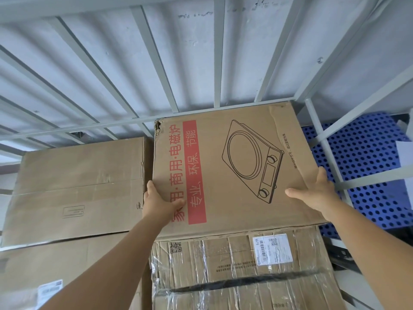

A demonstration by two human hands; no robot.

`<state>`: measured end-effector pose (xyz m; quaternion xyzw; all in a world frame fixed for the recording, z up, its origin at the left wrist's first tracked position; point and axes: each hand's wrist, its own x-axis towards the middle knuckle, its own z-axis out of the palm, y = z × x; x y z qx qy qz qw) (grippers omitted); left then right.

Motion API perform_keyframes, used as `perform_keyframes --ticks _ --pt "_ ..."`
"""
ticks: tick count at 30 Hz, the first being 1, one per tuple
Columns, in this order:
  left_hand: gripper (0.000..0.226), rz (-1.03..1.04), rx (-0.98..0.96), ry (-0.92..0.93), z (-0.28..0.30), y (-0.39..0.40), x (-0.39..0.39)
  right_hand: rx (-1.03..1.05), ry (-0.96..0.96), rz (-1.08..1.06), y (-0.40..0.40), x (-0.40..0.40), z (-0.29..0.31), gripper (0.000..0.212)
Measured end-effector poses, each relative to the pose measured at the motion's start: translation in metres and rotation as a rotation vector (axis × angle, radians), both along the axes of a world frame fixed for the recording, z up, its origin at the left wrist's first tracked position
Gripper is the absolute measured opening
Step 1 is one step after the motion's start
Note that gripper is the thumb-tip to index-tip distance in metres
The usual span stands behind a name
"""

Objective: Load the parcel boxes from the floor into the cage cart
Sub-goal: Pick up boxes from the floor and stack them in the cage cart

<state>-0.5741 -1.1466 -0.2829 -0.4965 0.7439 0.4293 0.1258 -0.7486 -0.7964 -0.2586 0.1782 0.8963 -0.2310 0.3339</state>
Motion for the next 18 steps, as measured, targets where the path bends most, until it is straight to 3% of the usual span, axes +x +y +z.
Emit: perform_keyframes --ticks 7,18 --pt "0.105 0.084 -0.002 0.047 0.026 -0.03 0.049 -0.111 0.056 0.028 -0.034 0.036 0.013 0.124" --pt "0.099 0.277 -0.057 0.106 0.097 -0.135 0.175 -0.288 0.035 0.154 -0.172 0.114 0.056 0.117"
